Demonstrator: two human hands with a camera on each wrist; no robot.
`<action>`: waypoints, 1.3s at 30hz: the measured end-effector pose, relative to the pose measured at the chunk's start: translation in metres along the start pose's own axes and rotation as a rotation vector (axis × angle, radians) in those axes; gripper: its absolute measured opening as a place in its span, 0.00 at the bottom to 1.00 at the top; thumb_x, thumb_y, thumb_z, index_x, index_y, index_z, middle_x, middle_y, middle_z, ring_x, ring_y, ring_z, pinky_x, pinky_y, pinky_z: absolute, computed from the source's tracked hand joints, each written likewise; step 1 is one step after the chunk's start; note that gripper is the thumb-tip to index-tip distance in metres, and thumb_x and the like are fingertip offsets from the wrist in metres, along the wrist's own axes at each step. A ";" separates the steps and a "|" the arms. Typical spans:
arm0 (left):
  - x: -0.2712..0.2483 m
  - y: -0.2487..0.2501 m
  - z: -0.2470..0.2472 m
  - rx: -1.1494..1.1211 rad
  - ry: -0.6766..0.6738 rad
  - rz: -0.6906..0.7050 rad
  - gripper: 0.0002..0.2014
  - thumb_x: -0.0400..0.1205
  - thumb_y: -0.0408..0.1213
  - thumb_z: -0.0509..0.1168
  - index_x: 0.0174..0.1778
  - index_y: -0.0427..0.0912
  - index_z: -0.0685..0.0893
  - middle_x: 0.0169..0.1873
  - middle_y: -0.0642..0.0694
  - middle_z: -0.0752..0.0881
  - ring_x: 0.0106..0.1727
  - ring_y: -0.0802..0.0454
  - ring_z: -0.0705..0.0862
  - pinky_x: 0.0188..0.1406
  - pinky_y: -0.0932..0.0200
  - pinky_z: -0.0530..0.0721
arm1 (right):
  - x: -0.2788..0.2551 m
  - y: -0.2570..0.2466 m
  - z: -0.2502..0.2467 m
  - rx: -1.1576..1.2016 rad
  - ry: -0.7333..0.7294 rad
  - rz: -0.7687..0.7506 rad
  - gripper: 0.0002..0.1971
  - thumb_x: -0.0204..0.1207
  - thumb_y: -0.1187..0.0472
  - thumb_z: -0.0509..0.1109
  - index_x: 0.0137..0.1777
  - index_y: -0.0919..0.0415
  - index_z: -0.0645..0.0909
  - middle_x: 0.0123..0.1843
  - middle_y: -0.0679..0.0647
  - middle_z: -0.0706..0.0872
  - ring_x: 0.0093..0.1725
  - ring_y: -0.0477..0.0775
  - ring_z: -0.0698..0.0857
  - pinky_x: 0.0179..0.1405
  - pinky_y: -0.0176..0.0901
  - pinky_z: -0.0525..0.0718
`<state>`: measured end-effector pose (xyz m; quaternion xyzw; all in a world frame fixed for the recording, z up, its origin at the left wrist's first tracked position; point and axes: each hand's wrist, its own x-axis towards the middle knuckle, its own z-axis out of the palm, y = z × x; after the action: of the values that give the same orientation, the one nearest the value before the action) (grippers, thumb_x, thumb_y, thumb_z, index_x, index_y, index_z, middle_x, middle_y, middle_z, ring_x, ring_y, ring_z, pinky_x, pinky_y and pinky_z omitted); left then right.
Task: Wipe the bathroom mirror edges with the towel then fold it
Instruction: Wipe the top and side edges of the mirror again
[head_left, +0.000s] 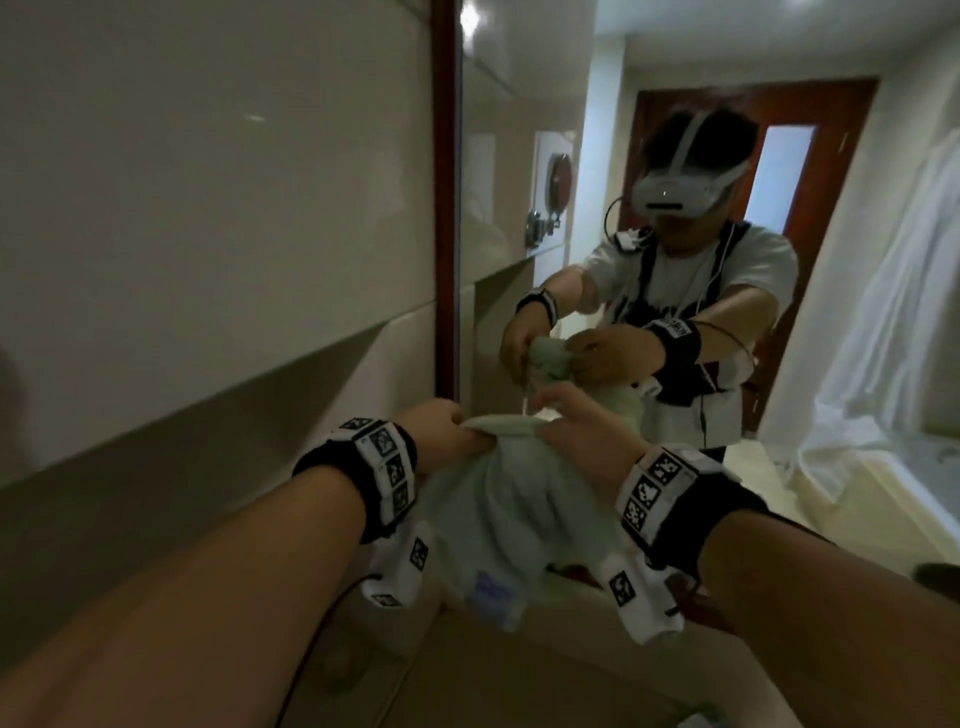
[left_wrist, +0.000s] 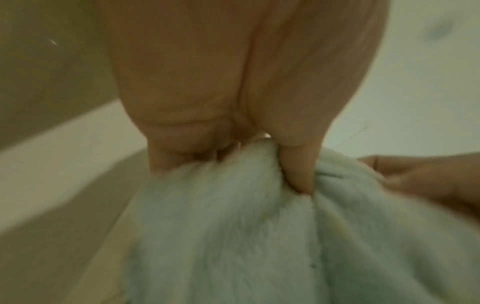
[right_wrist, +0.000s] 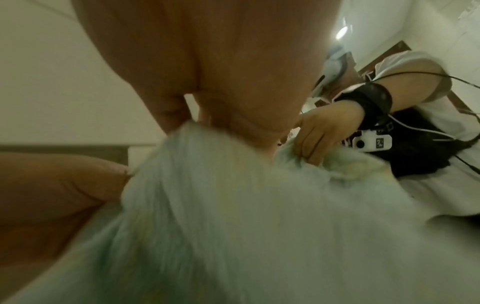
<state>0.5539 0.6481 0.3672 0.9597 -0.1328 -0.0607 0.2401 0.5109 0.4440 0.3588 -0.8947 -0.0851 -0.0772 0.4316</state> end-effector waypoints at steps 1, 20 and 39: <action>-0.001 0.009 -0.010 -0.056 0.074 0.017 0.27 0.81 0.63 0.66 0.57 0.40 0.87 0.52 0.41 0.89 0.49 0.44 0.86 0.37 0.55 0.77 | 0.001 -0.013 -0.012 0.070 0.051 -0.022 0.11 0.82 0.65 0.67 0.61 0.52 0.78 0.43 0.51 0.80 0.38 0.46 0.79 0.33 0.36 0.77; 0.039 0.175 -0.300 -0.694 0.746 0.432 0.14 0.72 0.49 0.68 0.38 0.42 0.90 0.34 0.35 0.92 0.41 0.33 0.92 0.45 0.30 0.91 | 0.088 -0.269 -0.180 -1.082 0.623 -0.522 0.39 0.69 0.32 0.67 0.78 0.45 0.65 0.68 0.57 0.72 0.66 0.63 0.71 0.64 0.58 0.71; 0.119 0.255 -0.476 -0.106 1.196 0.681 0.16 0.86 0.37 0.60 0.71 0.43 0.73 0.55 0.42 0.82 0.53 0.43 0.82 0.52 0.53 0.76 | 0.258 -0.412 -0.281 -1.298 0.914 -0.484 0.25 0.87 0.57 0.54 0.84 0.57 0.61 0.77 0.61 0.66 0.71 0.69 0.70 0.62 0.62 0.79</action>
<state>0.6958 0.6090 0.8999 0.7201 -0.2685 0.5515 0.3244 0.6539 0.4975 0.8993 -0.8034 -0.0303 -0.5575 -0.2069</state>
